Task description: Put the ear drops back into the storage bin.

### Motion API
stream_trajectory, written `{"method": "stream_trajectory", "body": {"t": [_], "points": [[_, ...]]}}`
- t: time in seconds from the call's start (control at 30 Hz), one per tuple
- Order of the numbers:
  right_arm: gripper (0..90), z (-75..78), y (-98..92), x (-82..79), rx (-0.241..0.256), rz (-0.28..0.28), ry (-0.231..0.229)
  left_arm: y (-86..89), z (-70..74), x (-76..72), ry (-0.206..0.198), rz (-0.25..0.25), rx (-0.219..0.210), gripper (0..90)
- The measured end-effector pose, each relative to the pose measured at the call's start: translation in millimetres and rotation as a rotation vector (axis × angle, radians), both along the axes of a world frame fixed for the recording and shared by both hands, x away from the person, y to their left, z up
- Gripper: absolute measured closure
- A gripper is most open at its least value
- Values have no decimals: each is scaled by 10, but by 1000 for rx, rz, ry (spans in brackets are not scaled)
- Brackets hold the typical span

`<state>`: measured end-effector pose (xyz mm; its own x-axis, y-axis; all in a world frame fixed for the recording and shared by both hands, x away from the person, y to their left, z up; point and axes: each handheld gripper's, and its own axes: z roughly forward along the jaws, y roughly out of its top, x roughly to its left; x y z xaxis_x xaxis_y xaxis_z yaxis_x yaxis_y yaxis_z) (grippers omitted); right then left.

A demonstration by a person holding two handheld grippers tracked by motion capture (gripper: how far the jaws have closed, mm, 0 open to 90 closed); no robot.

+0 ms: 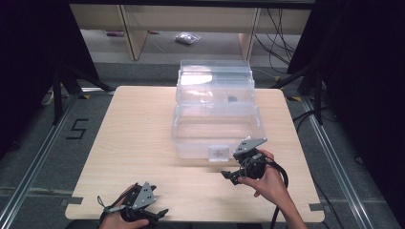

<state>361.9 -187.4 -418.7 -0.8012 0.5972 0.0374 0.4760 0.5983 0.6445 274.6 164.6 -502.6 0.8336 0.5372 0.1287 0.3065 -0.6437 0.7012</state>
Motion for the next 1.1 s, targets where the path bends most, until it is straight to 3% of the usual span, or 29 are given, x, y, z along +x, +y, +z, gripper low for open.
{"method": "stream_trajectory", "body": {"t": [0.03,0.13,0.17,0.3,0.47,0.5,0.53,0.7,0.8,1.0,1.03,1.1], "points": [[242,-30,-1,1,0,10,-22,1,1,-1,-1,0,-2,154],[241,-75,-3,-30,10,7,-32,5,2,4,-2,1,-2,154],[240,-78,-7,-40,10,8,-7,4,2,4,-3,1,-1,154],[239,-121,-18,-47,19,20,-17,1,4,-2,-3,3,-2,154],[229,-165,-38,-106,34,-14,-5,2,5,-1,-4,2,-1,154],[227,-189,-41,-100,40,-4,-25,1,4,0,-4,1,1,154],[226,-181,-45,-122,38,-23,-1,-1,2,0,-4,1,2,154],[223,-235,-50,-140,41,-4,-27,-1,5,-1,-11,0,7,154],[213,-287,-38,-190,42,-8,-3,1,4,2,-9,3,4,154],[202,-392,-48,-202,41,-18,-20,-6,2,-2,-8,4,-2,154],[199,-388,-53,-217,32,-38,5,2,8,-1,-4,-8,10,154],[199,-414,-49,-208,43,-28,0,-3,2,-3,-8,2,2,154]]}}
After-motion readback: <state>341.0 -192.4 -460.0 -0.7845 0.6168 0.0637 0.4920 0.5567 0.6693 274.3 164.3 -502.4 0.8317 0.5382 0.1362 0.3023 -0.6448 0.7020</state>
